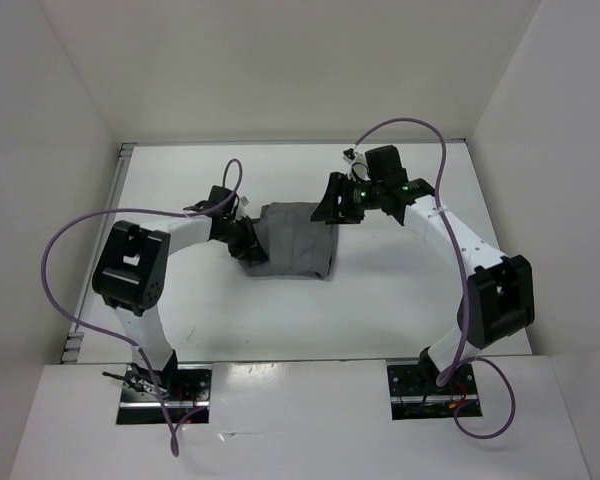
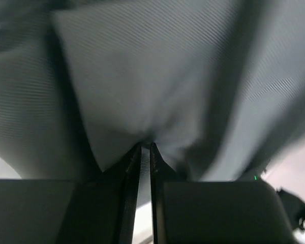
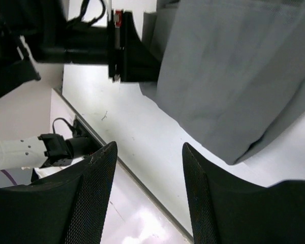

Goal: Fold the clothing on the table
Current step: Fold the skirt

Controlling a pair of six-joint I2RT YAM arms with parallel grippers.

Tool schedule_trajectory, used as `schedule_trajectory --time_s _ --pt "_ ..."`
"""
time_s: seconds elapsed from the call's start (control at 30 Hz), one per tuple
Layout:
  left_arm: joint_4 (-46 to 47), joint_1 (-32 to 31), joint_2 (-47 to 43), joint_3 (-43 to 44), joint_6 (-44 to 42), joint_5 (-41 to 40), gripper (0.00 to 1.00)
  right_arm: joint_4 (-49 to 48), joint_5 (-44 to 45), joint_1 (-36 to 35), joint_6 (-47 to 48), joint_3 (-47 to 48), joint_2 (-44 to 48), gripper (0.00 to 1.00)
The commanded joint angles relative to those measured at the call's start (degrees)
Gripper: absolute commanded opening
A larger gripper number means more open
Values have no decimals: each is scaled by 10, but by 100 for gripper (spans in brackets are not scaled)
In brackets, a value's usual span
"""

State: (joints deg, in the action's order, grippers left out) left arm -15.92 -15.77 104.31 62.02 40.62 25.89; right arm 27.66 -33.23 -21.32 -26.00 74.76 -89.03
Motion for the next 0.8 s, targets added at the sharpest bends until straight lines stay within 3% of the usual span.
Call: schedule_trajectory --time_s 0.0,0.23,0.27,0.37,0.4,0.53,0.63,0.77 --pt "23 8 54 34 18 -57 19 -12 -3 4 9 -18 24 60" --pt "13 14 92 70 18 -81 19 -7 -3 9 15 -32 48 61" --pt "12 14 74 65 18 -67 24 -7 3 9 15 -32 61 61" --pt "5 14 -91 35 18 -61 46 -7 53 9 15 -37 104 64" --pt "5 14 -134 23 18 -61 62 -7 68 9 15 -44 115 68" --pt "5 8 -327 -54 38 -99 81 4 111 28 15 -57 158 73" --pt "0 8 -482 -137 81 -136 82 9 111 44 15 -75 178 73" --pt "12 3 -623 -250 138 -153 84 15 121 58 -4 -125 214 73"
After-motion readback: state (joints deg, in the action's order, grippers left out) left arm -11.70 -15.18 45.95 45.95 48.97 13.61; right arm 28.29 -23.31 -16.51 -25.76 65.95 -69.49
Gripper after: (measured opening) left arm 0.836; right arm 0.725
